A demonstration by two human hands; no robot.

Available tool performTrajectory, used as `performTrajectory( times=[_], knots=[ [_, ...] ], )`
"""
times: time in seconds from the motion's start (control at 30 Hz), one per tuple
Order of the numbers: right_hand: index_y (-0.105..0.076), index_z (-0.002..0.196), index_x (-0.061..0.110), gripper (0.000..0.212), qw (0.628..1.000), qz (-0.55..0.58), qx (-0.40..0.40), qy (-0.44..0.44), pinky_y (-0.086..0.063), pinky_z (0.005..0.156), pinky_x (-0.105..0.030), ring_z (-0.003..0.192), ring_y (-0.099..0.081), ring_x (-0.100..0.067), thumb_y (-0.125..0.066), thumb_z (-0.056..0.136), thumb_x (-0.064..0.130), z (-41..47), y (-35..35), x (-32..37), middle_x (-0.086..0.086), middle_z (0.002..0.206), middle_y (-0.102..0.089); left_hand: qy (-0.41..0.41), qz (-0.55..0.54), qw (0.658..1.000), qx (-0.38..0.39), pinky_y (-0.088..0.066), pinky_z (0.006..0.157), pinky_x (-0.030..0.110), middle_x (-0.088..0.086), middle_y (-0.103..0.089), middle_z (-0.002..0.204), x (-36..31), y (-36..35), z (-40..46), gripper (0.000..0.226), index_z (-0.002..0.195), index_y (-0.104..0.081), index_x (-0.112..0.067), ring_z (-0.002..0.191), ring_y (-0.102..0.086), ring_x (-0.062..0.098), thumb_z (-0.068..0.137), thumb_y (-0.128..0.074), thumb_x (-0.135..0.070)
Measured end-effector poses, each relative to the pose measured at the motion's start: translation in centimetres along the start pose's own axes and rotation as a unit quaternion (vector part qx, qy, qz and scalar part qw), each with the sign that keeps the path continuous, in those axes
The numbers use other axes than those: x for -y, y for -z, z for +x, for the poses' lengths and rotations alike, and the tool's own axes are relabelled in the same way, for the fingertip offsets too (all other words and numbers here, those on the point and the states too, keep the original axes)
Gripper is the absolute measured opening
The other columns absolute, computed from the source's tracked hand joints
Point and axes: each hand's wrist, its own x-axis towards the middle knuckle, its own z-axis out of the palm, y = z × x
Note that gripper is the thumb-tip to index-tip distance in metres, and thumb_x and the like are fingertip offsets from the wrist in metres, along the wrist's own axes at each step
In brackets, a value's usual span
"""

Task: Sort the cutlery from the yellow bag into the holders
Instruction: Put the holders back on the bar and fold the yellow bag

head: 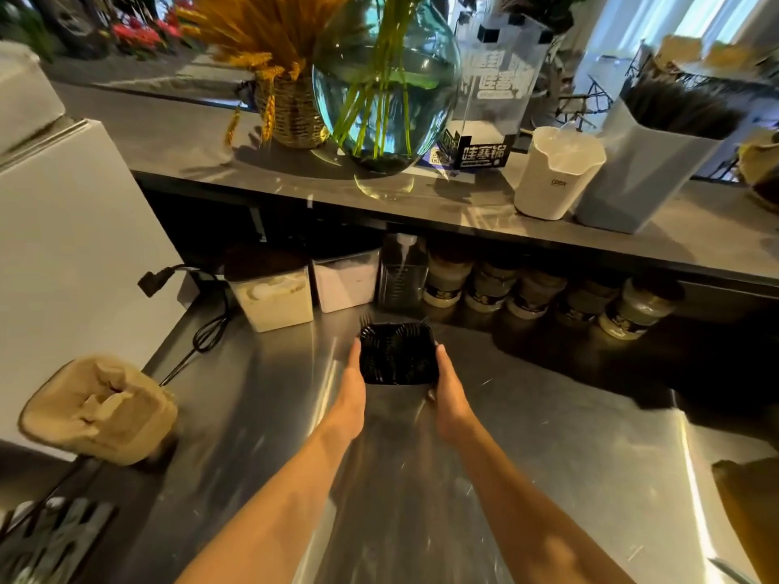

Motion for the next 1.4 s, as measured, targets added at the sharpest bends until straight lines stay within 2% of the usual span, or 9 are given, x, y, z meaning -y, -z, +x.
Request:
performTrajectory(
  times=[0.23, 0.4, 0.67, 0.8, 0.93, 1.0, 1.13, 1.27, 1.4],
  knots=[
    [-0.052, 0.141, 0.034, 0.045, 0.999, -0.008, -0.019, 0.037, -0.047, 0.081, -0.017, 0.11, -0.055, 0.003, -0.032, 0.105, 0.052, -0.8, 0.6, 0.7, 0.008, 0.136, -0.058, -0.012, -0.005, 1.0, -0.007, -0.022, 0.121, 0.049, -0.002, -0.046, 0.151, -1.3, -1.5, -2.0, 0.093, 0.148, -0.045, -0.032, 0.14, -0.039, 0.021, 0.073, -0.039, -0.086],
    [-0.038, 0.146, 0.054, 0.089, 0.992, -0.041, -0.047, 0.114, -0.015, 0.124, -0.052, 0.154, -0.013, -0.012, -0.043, 0.068, 0.097, -3.1, 1.5, 3.8, 0.016, 0.162, -0.029, -0.044, -0.007, 0.999, -0.009, -0.027, 0.118, 0.054, -0.004, -0.042, 0.155, -3.1, -4.0, -2.7, 0.116, 0.143, -0.046, -0.045, 0.141, -0.04, 0.022, 0.045, -0.044, -0.106],
    [-0.054, 0.143, 0.035, 0.058, 0.979, 0.008, -0.06, 0.194, -0.034, 0.117, -0.036, 0.134, -0.047, -0.005, -0.042, 0.096, 0.067, -9.2, 6.8, 12.2, 0.016, 0.142, -0.056, -0.093, 0.052, 0.994, 0.034, -0.025, 0.118, 0.054, -0.004, -0.034, 0.159, -8.9, -13.2, -10.9, 0.102, 0.15, -0.035, -0.044, 0.143, -0.036, 0.022, 0.062, -0.042, -0.096],
    [-0.05, 0.145, 0.038, 0.085, 0.97, -0.007, -0.097, 0.224, -0.034, 0.118, -0.044, 0.137, -0.046, -0.009, -0.044, 0.075, 0.086, -11.9, 10.9, 16.0, 0.013, 0.147, -0.053, -0.095, 0.077, 0.991, 0.055, -0.016, 0.121, 0.054, -0.005, -0.023, 0.164, -9.8, -18.8, -14.6, 0.078, 0.155, -0.027, -0.039, 0.149, -0.025, 0.023, 0.089, -0.034, -0.079],
    [-0.053, 0.14, 0.041, 0.088, 0.964, 0.007, -0.129, 0.232, -0.039, 0.114, -0.048, 0.132, -0.053, -0.015, -0.043, 0.067, 0.087, -14.4, 15.4, 20.0, 0.011, 0.141, -0.058, -0.107, 0.082, 0.988, 0.074, -0.041, 0.108, 0.053, 0.003, -0.059, 0.14, -9.8, -24.5, -17.4, 0.099, 0.137, -0.057, -0.035, 0.124, -0.057, 0.027, 0.059, -0.049, -0.096],
    [-0.053, 0.142, 0.038, 0.089, 0.959, 0.013, -0.133, 0.251, -0.039, 0.115, -0.048, 0.133, -0.052, -0.015, -0.043, 0.067, 0.086, -15.6, 18.0, 21.7, 0.009, 0.143, -0.058, -0.129, 0.075, 0.983, 0.109, -0.045, 0.105, 0.05, 0.004, -0.064, 0.131, -9.4, -27.6, -18.8, 0.079, 0.132, -0.061, -0.033, 0.118, -0.061, 0.024, 0.076, -0.045, -0.087],
    [-0.055, 0.141, 0.034, 0.085, 0.944, 0.018, -0.155, 0.29, -0.039, 0.114, -0.047, 0.132, -0.053, -0.014, -0.044, 0.072, 0.082, -17.5, 22.4, 24.9, 0.007, 0.142, -0.059, -0.168, 0.045, 0.976, 0.133, -0.042, 0.108, 0.05, 0.002, -0.059, 0.138, -8.2, -33.5, -20.7, 0.077, 0.139, -0.054, -0.035, 0.124, -0.056, 0.022, 0.079, -0.046, -0.082],
    [-0.055, 0.141, 0.031, 0.084, 0.938, 0.036, -0.159, 0.307, -0.039, 0.114, -0.049, 0.133, -0.052, -0.016, -0.047, 0.072, 0.078, -17.7, 26.8, 27.7, 0.005, 0.143, -0.058, -0.176, -0.002, 0.972, 0.154, -0.032, 0.112, 0.056, -0.003, -0.044, 0.154, -6.9, -39.2, -19.1, 0.12, 0.144, -0.044, -0.044, 0.138, -0.044, 0.024, 0.038, -0.057, -0.1],
    [-0.05, 0.145, 0.036, 0.081, 0.936, 0.051, -0.164, 0.308, -0.036, 0.116, -0.048, 0.138, -0.046, -0.015, -0.047, 0.076, 0.079, -16.1, 29.7, 30.3, 0.009, 0.15, -0.05, -0.229, 0.022, 0.957, 0.174, -0.026, 0.118, 0.053, -0.009, -0.037, 0.158, -7.5, -43.5, -18.7, 0.097, 0.144, -0.044, -0.047, 0.145, -0.034, 0.016, 0.061, -0.046, -0.096]
  ],
)
